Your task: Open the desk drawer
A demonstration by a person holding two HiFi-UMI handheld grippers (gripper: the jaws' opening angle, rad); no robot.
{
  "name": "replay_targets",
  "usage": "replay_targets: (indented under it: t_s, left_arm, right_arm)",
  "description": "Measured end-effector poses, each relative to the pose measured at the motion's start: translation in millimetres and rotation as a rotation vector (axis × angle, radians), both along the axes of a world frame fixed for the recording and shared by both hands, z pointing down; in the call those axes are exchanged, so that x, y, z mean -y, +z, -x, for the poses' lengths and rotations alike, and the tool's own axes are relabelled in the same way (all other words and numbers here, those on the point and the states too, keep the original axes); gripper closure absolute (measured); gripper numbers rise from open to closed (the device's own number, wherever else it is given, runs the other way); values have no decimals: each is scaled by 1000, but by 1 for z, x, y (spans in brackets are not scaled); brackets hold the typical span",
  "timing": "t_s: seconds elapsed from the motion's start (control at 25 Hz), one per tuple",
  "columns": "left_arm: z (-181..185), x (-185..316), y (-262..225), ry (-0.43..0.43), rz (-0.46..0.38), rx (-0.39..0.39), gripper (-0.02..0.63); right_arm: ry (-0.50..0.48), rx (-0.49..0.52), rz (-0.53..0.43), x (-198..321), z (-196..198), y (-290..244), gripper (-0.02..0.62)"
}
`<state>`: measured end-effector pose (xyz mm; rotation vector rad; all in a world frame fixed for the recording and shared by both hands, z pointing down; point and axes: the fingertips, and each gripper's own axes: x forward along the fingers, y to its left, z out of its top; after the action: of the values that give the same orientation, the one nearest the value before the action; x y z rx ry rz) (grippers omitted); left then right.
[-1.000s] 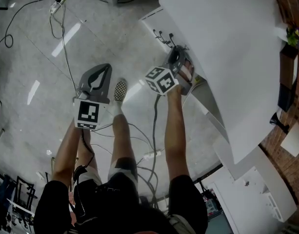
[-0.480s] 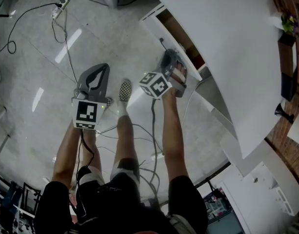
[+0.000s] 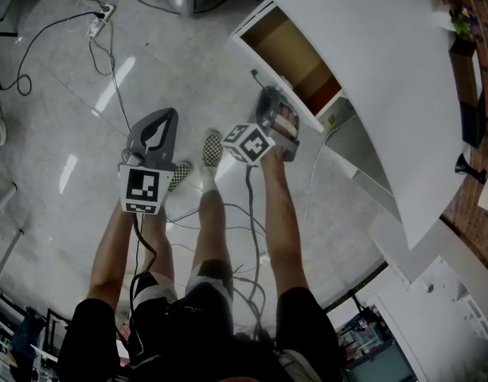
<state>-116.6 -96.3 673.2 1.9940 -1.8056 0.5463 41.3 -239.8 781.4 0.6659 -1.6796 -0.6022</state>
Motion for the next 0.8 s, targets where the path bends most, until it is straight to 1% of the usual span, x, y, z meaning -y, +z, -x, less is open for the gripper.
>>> replay_targets:
  t_s: [0.28,0.8]
  left_arm:
    - [4,-18,-5,13,-8,0,595]
    - [21,-51,-4,60,-17,-1,595]
  right_arm:
    - [0,9,22,-37,8,2,571]
    - [14,-21,51,-99,17,12,571]
